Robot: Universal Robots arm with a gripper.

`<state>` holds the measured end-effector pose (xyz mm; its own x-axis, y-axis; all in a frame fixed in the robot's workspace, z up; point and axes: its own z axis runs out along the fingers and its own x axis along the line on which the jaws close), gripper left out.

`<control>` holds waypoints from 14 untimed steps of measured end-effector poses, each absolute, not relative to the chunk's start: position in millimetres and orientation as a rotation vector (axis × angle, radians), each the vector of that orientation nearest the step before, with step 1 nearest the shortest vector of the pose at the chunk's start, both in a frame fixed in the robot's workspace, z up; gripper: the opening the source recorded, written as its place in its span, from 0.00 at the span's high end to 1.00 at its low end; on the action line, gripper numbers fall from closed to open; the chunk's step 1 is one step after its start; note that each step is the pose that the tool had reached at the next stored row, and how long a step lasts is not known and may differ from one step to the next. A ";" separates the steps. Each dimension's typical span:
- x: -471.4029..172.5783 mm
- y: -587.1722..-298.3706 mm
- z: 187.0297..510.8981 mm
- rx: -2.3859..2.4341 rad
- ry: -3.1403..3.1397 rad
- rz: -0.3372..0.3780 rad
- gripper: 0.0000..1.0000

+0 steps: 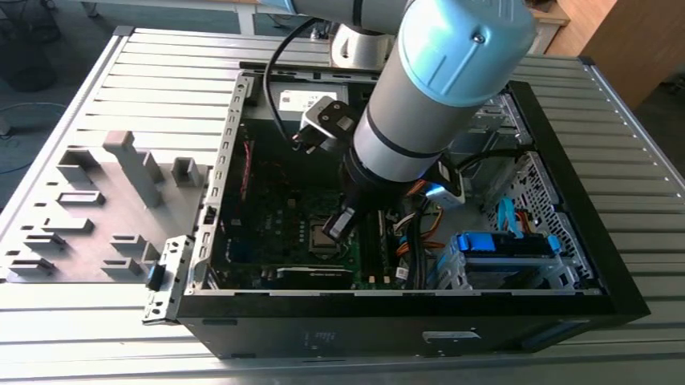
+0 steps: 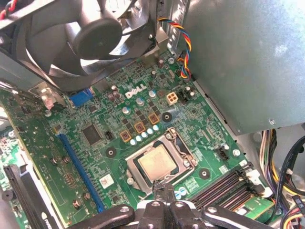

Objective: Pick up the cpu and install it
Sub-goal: 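Install the first cpu locking lever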

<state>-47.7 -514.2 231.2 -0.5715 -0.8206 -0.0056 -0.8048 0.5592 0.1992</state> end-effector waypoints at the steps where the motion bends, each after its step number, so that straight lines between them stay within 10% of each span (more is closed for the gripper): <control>1: -47.7 -514.2 231.6 1.409 -2.696 -0.275 0.89; 14: -49.2 -514.1 236.2 1.408 -2.696 -0.275 0.89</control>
<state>-49.2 -514.1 236.2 -0.5717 -0.8205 -0.0059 -0.8047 0.5593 0.1992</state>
